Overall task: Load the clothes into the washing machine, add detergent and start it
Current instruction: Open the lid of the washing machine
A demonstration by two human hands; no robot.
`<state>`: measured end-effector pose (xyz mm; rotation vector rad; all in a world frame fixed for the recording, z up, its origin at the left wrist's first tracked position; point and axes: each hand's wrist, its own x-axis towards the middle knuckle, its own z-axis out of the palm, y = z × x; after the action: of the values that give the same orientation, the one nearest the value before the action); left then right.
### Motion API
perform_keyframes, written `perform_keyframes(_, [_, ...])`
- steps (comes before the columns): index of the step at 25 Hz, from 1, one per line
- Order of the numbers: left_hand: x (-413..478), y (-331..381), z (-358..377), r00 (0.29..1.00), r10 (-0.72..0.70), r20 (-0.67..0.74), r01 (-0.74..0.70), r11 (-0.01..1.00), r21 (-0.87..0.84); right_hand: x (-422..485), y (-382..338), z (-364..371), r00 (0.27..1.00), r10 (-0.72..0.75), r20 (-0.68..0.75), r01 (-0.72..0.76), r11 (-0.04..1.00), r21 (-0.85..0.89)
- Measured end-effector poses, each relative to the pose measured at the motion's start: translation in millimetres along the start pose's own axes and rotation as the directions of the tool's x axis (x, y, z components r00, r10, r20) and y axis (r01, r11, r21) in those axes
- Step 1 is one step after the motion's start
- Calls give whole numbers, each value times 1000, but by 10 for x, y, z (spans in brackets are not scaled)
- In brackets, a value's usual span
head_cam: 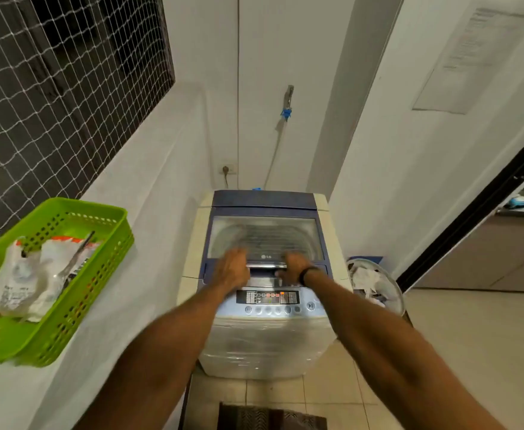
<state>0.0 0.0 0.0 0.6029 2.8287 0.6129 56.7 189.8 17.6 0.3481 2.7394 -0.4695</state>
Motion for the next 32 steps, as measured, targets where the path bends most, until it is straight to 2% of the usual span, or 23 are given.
perform_keyframes(1, [-86,-45,134,996,-10,89,7,999,31,7,37,169,997,12,73,-11,1000,-18])
perform_keyframes(4, [-282,-188,537,968,-3,252,0,1000,10,-24,134,524,993,13,116,-13,1000,-3])
perform_keyframes(8, [-97,-397,693,968,-20,252,55,990,-131,128,341,551,993,-5,120,-9,993,115])
perform_keyframes(11, [-93,-301,663,958,-41,283,79,989,-124,132,451,714,996,-26,82,14,989,146])
perform_keyframes(13, [-46,-235,652,953,-88,291,124,987,-107,129,458,772,999,-26,46,21,993,116])
perform_keyframes(19, [137,10,539,902,-265,340,285,959,-8,392,521,566,980,-89,179,89,996,6])
perform_keyframes(21, [134,110,472,902,-276,332,283,959,28,411,488,514,976,-102,191,111,993,-35])
perform_keyframes(24, [107,261,314,948,-245,203,215,964,157,368,447,303,976,-137,167,143,990,-22])
perform_keyframes(27, [197,333,-44,989,-132,-58,143,960,242,355,399,-221,983,-183,-4,182,983,-35])
perform_keyframes(30, [414,291,-517,960,-7,-279,69,975,212,362,239,-924,948,-214,-235,217,976,-15])
perform_keyframes(32, [645,288,-768,902,70,-427,18,980,199,483,142,-1257,870,-229,-437,274,961,42])
